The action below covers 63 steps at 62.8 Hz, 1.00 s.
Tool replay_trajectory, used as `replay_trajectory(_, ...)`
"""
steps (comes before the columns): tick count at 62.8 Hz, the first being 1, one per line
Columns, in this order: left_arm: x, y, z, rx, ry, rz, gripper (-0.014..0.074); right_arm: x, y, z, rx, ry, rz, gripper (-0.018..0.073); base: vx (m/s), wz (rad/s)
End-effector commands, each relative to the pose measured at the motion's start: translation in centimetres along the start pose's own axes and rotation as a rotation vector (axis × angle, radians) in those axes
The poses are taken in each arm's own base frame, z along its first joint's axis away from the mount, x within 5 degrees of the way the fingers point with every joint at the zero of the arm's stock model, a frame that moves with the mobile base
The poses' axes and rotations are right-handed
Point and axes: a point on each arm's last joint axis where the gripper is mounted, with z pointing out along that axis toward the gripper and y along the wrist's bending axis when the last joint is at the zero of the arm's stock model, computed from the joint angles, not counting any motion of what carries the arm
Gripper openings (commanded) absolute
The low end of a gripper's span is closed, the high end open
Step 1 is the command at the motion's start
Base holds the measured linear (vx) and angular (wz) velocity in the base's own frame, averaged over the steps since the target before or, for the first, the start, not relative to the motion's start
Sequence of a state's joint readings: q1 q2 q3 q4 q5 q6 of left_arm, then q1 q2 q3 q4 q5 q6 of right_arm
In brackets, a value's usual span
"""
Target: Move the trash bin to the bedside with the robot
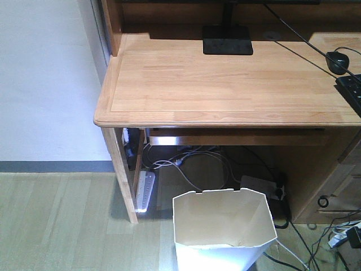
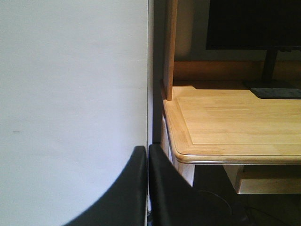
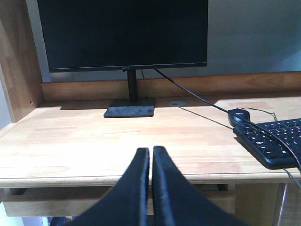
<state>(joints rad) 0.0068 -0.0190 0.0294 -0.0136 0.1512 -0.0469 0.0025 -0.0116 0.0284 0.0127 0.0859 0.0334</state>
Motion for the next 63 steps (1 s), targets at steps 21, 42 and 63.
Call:
replay_trajectory(21, 0.17, 0.0, 0.08, 0.006, -0.06, -0.012, -0.0006, -0.1, 0.0, -0.03, -0.002, -0.066, -0.02, -0.0011, 0.0, 0.0)
replay_trajectory(42, 0.17, 0.0, 0.08, 0.006, -0.06, -0.012, -0.0006, -0.1, 0.0, -0.03, -0.002, -0.066, -0.02, -0.0011, 0.0, 0.0)
replay_trajectory(63, 0.17, 0.0, 0.08, 0.006, -0.06, -0.012, -0.0006, -0.18, 0.01, -0.03, -0.003, -0.073, -0.02, -0.0011, 0.0, 0.0)
